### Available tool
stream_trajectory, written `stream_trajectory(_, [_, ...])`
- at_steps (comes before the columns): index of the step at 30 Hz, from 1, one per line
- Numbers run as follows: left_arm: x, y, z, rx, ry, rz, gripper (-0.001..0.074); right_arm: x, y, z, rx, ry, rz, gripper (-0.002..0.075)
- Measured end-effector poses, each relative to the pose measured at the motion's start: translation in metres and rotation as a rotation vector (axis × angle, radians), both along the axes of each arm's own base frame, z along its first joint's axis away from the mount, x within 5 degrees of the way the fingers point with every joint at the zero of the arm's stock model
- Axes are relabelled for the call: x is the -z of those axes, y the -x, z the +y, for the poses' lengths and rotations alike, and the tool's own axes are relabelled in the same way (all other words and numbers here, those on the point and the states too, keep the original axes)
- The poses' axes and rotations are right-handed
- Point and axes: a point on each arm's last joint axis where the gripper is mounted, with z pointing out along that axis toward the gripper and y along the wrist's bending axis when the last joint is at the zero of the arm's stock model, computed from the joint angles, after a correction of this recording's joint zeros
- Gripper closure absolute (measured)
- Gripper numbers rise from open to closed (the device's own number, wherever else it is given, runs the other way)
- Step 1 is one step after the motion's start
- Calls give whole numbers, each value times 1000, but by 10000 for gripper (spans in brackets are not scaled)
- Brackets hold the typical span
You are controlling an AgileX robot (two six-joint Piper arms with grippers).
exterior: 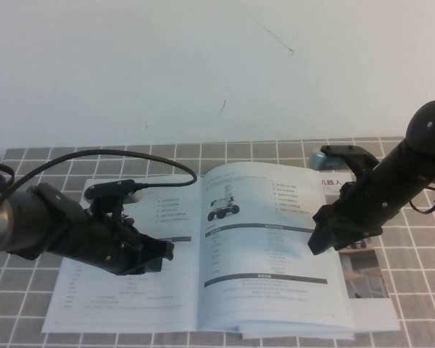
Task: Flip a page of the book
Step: Open the closed book
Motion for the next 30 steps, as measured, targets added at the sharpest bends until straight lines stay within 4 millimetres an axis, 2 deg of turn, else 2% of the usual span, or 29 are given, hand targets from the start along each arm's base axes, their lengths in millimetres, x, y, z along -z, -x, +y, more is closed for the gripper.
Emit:
stream_trajectory(9, [0,0,0,-1,2,2,737,7,0,-2,-2,33,12,338])
stream_trajectory(15, [1,0,0,1,1,2,737,14,-1,1,29,-18,46,338])
stream_trajectory(21, [0,0,-1,-2,9,3,737,6,-2,9,24,-133,36,338])
stream_trajectory(30, [0,0,-1,4,13,-3,737,-24,1,14,10,-219,-25,338])
